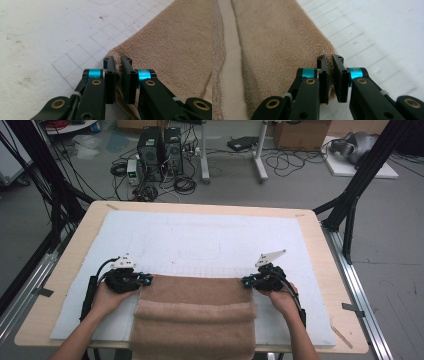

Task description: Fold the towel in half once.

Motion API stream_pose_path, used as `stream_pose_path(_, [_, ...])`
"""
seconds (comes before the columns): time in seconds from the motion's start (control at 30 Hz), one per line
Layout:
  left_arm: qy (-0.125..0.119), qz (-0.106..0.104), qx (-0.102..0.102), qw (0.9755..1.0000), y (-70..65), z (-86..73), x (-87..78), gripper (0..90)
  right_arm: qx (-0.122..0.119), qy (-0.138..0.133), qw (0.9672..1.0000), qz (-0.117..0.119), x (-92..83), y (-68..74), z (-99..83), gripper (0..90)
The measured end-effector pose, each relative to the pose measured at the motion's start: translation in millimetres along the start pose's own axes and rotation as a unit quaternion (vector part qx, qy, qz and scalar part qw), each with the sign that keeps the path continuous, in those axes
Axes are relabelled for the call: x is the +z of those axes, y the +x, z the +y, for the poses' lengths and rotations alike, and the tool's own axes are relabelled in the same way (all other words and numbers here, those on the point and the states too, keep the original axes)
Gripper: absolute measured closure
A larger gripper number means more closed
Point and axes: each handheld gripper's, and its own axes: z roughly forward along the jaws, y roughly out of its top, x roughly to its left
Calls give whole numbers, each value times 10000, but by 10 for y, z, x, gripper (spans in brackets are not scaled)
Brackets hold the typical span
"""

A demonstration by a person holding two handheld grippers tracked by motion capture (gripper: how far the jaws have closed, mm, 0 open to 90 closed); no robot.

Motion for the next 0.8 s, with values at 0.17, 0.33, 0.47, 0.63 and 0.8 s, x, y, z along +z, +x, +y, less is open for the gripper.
stream_pose_path(0.17, [-321, 322, -130, 9989, 176, 370, 9, 829, 36, -144, 9994, -303, -101, -193, 270, 848])
stream_pose_path(0.33, [-390, 583, -85, 9975, 376, 826, 48, 829, 200, -409, 9970, -626, -248, -490, 630, 849])
stream_pose_path(0.47, [-513, 698, -56, 9962, 518, 1222, -5, 830, 157, -409, 9949, -907, -367, -679, 962, 850])
stream_pose_path(0.63, [-856, 854, -37, 9927, 624, 1592, -135, 827, 89, -661, 9914, -1128, -578, -790, 1305, 847])
stream_pose_path(0.8, [-633, 900, -235, 9936, 660, 1467, -30, 595, 318, -539, 9922, -1074, -461, -838, 1287, 668])
